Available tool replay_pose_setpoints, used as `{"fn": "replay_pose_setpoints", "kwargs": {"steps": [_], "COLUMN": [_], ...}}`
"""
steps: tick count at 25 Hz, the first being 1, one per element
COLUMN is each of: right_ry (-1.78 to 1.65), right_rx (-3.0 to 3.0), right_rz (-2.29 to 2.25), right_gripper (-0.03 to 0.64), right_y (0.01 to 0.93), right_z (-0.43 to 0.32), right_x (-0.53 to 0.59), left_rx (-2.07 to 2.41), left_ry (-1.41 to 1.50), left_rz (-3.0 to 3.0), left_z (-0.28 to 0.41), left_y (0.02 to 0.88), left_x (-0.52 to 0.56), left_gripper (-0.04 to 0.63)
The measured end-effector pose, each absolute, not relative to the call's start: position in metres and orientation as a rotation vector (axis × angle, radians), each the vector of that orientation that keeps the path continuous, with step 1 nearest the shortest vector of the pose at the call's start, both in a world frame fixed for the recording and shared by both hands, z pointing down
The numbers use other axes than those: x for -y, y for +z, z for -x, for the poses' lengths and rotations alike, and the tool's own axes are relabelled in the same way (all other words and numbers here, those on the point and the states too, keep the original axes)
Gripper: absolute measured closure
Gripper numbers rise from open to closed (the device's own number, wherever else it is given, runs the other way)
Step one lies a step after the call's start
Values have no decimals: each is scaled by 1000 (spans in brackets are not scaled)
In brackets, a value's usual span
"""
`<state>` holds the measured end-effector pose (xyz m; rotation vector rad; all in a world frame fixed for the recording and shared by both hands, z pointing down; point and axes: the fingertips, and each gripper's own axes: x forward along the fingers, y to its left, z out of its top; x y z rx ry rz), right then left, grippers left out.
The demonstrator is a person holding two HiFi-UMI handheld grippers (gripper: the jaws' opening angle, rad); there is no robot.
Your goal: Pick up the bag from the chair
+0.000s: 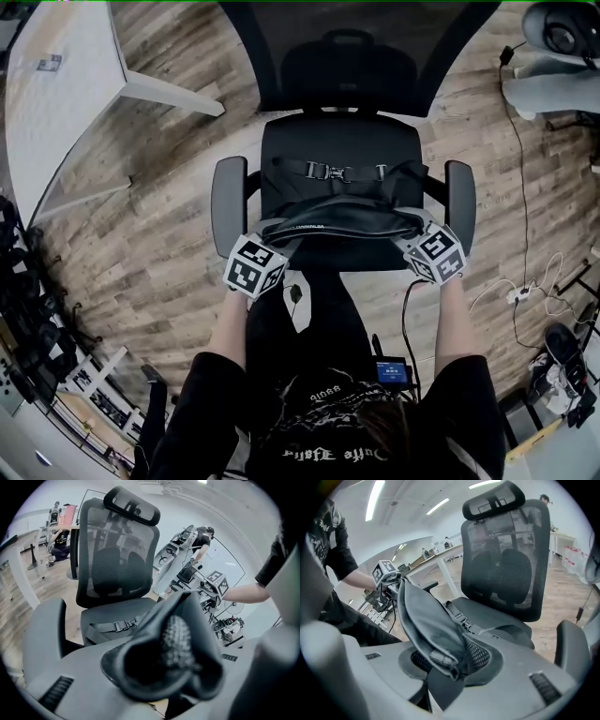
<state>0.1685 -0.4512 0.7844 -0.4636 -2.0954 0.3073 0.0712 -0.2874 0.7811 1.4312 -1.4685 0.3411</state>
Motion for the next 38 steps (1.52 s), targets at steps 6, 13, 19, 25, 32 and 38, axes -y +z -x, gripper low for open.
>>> {"fn": "replay_pose_setpoints", "kwargs": {"steps": [6, 13, 19, 25, 32, 38], "right_ry": [312, 332, 285, 286, 257, 188], "right_rx": [2131, 2161, 2189, 2211, 2269, 2301], "right_rz": [388, 281, 221, 114, 26, 17], "right_gripper": [457, 457, 457, 457, 457, 457], "right_y": [743, 704, 665, 632, 590, 554], "right_z": [-172, -172, -171, -182, -193, -189], "right_x": [431, 407, 387, 369, 348, 329], "left_rx": [1468, 1485, 1471, 1461, 1485, 1504], "left_ry": [360, 356, 324, 321, 327, 324], "left_rz": [-1475, -1492, -1535, -1576, -1605, -1624], "left_z": [-68, -64, -61, -67, -73, -70], "left_y": [742, 707, 677, 648, 610, 577], "left_x": [271, 247, 228, 212, 193, 175], "left_gripper": [483, 482, 485, 488, 488, 489]}}
